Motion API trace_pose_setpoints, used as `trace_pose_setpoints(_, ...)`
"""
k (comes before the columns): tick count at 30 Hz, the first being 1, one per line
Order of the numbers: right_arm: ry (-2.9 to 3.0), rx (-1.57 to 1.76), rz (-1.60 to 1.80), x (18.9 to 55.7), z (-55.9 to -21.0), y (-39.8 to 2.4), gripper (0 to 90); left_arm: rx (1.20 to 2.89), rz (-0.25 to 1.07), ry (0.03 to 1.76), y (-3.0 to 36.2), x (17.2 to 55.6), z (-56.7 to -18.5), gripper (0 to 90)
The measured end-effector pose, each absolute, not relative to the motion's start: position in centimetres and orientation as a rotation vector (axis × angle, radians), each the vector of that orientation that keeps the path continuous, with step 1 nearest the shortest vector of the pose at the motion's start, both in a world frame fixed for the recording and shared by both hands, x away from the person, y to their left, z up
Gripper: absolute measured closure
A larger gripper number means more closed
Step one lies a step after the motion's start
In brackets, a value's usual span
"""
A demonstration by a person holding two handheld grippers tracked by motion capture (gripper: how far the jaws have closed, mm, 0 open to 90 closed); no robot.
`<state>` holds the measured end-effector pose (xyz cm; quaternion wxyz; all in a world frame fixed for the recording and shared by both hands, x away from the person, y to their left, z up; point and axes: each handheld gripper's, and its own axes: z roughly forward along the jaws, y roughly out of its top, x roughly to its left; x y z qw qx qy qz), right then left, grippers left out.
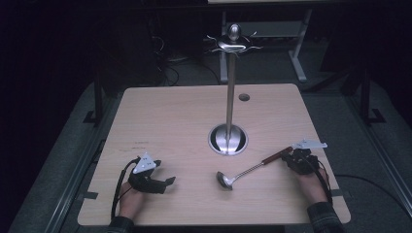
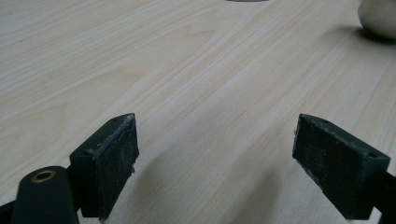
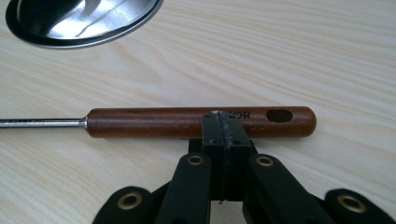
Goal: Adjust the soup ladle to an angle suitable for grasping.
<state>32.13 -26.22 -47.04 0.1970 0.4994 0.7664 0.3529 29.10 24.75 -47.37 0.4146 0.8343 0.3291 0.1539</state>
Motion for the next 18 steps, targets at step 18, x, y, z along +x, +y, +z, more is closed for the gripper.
trace_pose_setpoints(18, 2.163, 1.414, 0.985, 37.0, -46.6, -24.2, 90.0, 2.092, 0.391, 0.824, 24.7, 29.1, -47.4, 14.0)
